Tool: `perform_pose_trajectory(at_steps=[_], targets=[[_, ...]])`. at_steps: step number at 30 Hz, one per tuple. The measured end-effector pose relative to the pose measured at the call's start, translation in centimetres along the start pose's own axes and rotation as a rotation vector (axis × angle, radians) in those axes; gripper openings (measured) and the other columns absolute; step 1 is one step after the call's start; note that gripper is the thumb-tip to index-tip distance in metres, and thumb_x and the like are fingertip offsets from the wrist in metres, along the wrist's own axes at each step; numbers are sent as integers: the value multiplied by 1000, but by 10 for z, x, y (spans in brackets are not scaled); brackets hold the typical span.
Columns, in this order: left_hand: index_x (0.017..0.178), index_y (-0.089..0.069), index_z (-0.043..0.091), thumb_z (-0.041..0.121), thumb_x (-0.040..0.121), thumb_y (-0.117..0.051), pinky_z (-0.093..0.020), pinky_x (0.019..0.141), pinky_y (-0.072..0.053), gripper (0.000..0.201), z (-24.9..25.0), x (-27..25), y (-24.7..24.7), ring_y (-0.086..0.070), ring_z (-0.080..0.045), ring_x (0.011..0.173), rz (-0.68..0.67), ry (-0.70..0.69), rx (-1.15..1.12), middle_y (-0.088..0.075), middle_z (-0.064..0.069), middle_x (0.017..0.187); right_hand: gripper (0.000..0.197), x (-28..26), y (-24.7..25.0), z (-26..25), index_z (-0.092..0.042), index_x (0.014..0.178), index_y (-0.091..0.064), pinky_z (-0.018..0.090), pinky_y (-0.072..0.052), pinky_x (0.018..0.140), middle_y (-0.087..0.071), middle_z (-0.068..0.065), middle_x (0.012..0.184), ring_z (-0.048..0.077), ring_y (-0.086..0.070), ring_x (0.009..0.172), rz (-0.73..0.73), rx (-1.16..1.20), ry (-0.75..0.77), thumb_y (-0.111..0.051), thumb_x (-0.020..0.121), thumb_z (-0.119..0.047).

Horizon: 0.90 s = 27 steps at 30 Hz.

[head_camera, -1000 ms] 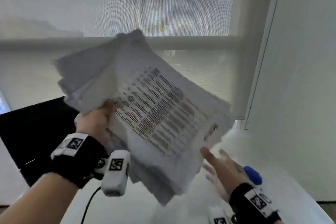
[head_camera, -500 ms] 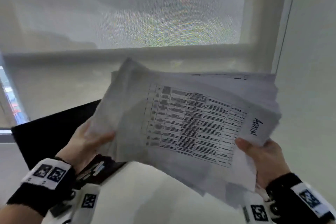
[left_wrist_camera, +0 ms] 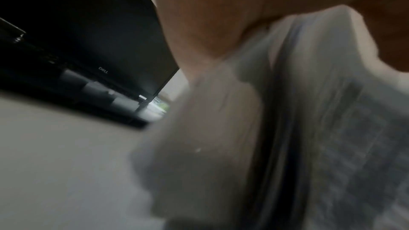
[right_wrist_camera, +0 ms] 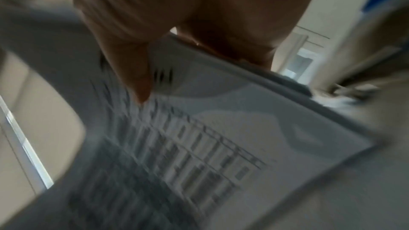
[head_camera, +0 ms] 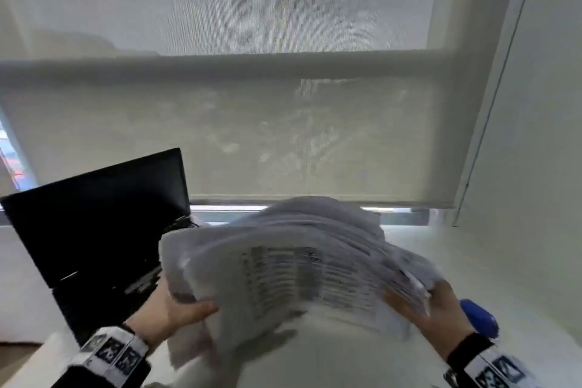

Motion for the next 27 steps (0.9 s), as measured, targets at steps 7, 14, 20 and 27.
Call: perform_pose_trajectory(at_steps=[7,14,20,27], targets=[[104,-64,2,47,12,-98,-30,63,-60,107,14,27,-1,-73,-21,76,130,-142,-57,-75,-14,89,68,25,-6,-6,-14,107,-65,24,-56,77,-74,-2,98,15,-69,92,30,-3,114,-86,52,-50],[113,-59,12,35,23,-100,-29,70,-60,102,17,31,-3,-73,-19,87,77,-168,-19,-75,-8,98,91,47,-17,-12,-23,127,-52,21,-54,79,-68,-7,115,8,-65,104,-93,-3,122,-89,47,-44],[114,-57,15,-13,54,-74,-28,67,-60,68,34,36,-3,-72,-15,80,115,-242,-18,-74,-9,99,103,52,-7,-17,-24,121,-55,22,-55,63,-70,-6,101,9,-67,88,-36,95,97,-90,31,-60],[103,-62,16,-13,73,-72,-19,64,-57,44,38,40,1,-68,-5,75,165,-370,158,-74,9,84,100,74,-25,-102,-34,150,-2,48,-14,116,-12,-3,157,17,-14,143,-117,-1262,347,-69,76,-45]])
Point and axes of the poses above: each hand's wrist, its own x-axis towards the middle knuckle, its own y-axis out of the back of the hand, z = x × y, the point moved 3 cm from there along x, towards the middle knuckle
